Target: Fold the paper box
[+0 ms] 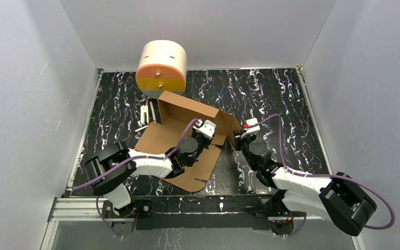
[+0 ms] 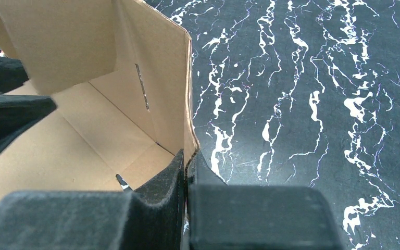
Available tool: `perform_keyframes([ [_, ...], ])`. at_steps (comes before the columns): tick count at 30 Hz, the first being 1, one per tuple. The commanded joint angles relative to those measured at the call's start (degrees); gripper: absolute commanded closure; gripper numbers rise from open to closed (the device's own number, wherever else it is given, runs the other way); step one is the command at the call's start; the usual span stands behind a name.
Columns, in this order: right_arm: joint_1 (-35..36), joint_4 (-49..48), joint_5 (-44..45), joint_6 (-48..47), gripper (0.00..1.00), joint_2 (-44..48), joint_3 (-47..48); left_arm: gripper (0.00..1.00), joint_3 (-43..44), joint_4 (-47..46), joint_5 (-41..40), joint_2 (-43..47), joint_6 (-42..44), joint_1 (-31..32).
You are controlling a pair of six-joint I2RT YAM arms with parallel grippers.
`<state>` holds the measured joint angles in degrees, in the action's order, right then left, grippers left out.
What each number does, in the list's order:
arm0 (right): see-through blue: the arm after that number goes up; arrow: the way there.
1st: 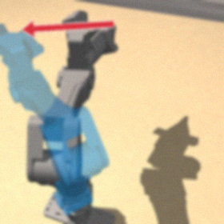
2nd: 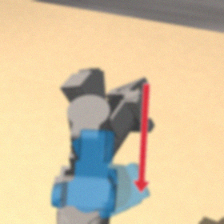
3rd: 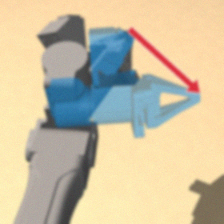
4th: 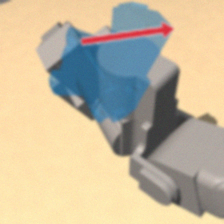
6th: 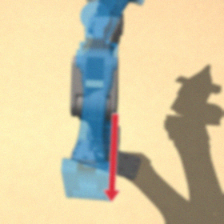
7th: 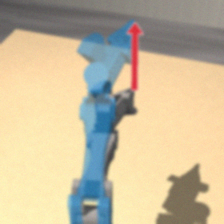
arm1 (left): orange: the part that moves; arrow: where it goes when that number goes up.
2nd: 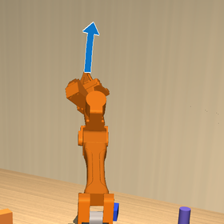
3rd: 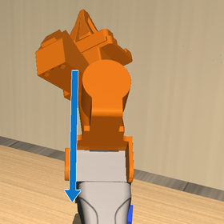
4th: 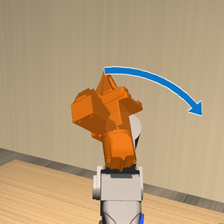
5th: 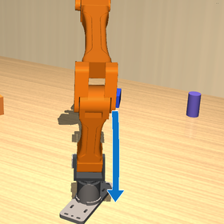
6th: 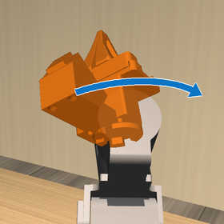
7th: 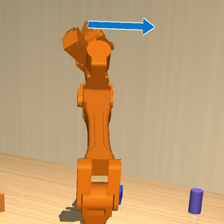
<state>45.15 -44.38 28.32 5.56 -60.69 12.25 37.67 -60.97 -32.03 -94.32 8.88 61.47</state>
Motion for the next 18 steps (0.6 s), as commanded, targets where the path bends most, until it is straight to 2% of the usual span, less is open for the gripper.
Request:
perform_keyframes([
  [1, 0.29, -2.11, 0.68, -1.23, 0.94, 1.4, 1.45, 0.66, -4.43, -1.67, 4.7, 7.83, -5.41, 0.01],
  [9, 0.29, -2.58, 0.34, -1.23, 0.94, 0.78, 1.71, 0.55, -11.88, -1.63, 10.45, 12.45, -10.11, 0.65],
  [14, 0.27, -3.1, -0.02, -1.17, 0.94, 0.22, 1.75, 0.47, -10.27, -3.06, 10.29, 6.84, -7.91, 0.74],
  [18, 0.28, -3.16, -0.19, -1.08, 0.94, 0.36, 1.71, 0.44, -7.78, -8.05, 10.06, 0.42, -6.19, 0.71],
])
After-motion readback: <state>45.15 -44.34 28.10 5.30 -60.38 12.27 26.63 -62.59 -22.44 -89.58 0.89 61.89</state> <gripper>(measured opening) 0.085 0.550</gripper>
